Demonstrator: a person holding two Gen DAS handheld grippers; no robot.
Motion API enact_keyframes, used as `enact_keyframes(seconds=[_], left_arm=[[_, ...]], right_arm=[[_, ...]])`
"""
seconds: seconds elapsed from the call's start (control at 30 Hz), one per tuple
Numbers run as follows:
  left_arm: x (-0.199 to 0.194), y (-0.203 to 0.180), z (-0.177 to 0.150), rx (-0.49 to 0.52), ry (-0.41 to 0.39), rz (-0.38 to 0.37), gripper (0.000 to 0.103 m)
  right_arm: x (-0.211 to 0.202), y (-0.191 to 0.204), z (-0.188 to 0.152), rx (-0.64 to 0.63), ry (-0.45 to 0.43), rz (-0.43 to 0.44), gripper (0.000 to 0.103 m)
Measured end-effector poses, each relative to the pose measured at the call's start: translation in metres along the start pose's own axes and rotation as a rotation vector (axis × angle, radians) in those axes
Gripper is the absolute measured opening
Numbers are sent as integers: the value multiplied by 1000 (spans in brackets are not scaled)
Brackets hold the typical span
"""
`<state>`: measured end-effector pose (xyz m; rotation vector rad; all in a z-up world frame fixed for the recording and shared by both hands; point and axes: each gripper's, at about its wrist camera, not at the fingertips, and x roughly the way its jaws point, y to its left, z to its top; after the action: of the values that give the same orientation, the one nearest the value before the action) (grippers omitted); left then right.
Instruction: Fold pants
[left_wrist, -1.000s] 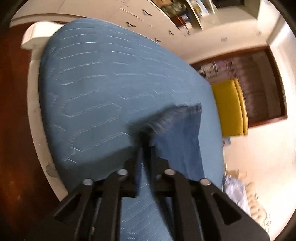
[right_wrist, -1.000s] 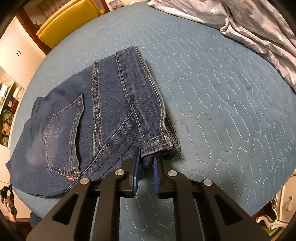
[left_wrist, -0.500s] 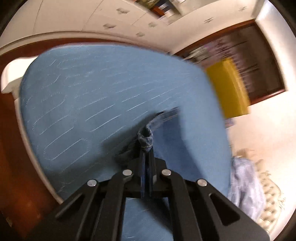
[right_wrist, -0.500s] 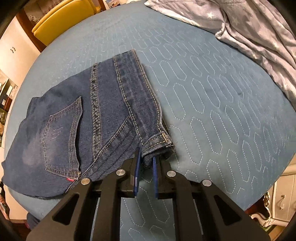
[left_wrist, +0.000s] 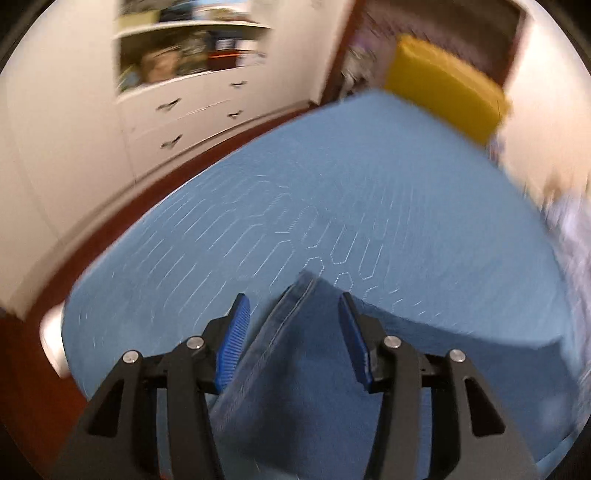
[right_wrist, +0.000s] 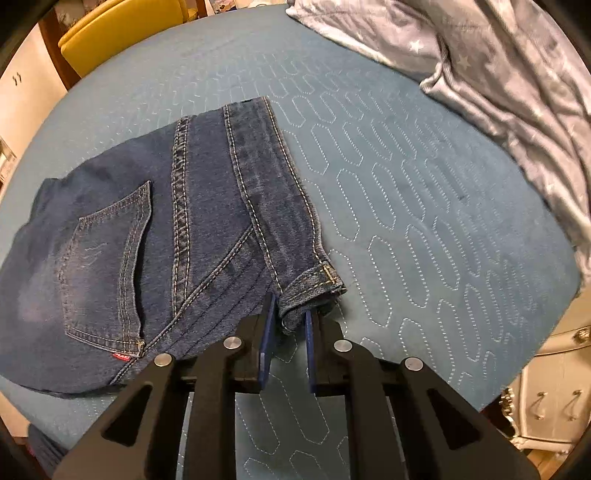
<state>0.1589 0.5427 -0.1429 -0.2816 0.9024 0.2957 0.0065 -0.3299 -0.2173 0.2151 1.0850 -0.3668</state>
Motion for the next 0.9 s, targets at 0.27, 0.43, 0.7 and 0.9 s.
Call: enact_keyframes(seconds=[0.27,0.43,0.7,0.9], left_arm=[[34,40,-12,-20,12,343,38],[-21,-66,-34,215,-190,70,45],[-28,-290,-94,463,-99,-427,27],[-34,-428,-178,618,-105,-537,28]], right_arm=[[-46,-22,-6,70,-69,-57,56],[-82,48,24,-181,-229,-13,57],[3,243,71,-496,-200,419,34],[65,252,84,-432,-158,311,14]])
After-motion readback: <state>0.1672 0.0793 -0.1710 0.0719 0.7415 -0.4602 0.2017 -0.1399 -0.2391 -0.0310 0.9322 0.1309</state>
